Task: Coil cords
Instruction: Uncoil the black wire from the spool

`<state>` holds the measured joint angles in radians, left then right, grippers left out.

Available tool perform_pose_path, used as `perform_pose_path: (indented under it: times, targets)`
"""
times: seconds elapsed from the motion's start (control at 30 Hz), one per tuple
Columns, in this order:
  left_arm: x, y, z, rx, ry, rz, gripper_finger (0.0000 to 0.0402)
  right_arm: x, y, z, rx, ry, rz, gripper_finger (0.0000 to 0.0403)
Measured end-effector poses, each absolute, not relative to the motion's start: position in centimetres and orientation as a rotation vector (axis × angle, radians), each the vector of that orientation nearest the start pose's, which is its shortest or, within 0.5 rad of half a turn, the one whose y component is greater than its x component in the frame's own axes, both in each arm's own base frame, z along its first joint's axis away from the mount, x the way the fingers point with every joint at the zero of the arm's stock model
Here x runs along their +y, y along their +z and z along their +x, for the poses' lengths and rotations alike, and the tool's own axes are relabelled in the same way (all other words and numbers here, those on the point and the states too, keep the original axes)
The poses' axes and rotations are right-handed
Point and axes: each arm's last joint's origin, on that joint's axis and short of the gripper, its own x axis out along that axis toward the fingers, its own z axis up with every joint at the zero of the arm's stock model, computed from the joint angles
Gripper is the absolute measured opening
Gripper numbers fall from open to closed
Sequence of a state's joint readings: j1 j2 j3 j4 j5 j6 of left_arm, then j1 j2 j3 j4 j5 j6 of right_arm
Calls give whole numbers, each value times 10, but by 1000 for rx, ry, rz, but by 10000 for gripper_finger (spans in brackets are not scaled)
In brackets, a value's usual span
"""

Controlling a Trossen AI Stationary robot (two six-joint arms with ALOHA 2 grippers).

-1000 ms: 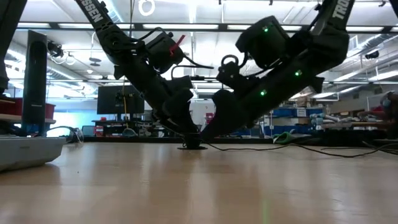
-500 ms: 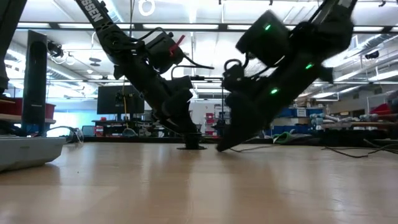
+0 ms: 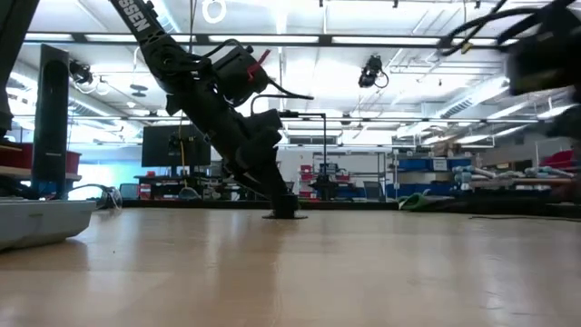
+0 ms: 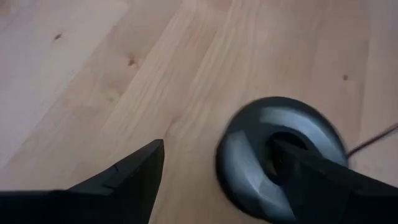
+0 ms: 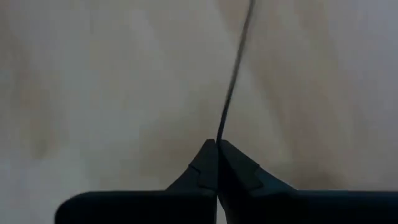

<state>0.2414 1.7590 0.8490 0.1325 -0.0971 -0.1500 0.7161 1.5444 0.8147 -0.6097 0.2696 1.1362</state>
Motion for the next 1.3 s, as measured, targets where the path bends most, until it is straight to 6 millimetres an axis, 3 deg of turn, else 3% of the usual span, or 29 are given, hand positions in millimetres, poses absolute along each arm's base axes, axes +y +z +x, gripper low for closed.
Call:
perform_pose_path:
  times: [0.23,0.33,0.47,0.53,0.77,0.9,1.13,1.3]
  targets:
    - [84,138,325,760,396,-201,300,182,175,140,1358,-467,577,7]
    - [84,138,324,761,395,-203,300,185,182,128,1222,-490,586,17]
    - [84,138,324,761,396,-205,300,183,187,130,908,-502,508,29]
    - [84,138,325,760,396,-205,300,181,186,135,808,-528,486,36]
    - [84,138,325,759,389,-209,300,166,168,166,744,-675,408,88]
    - [84,138,325,759,380,-213,300,158,157,196,604,-710,320,128]
    - [84,138,325,757,381,-214,300,131,139,250,621,-706,178,192]
    - [84,138,325,758,381,-214,300,104,127,295,634,-585,55,218]
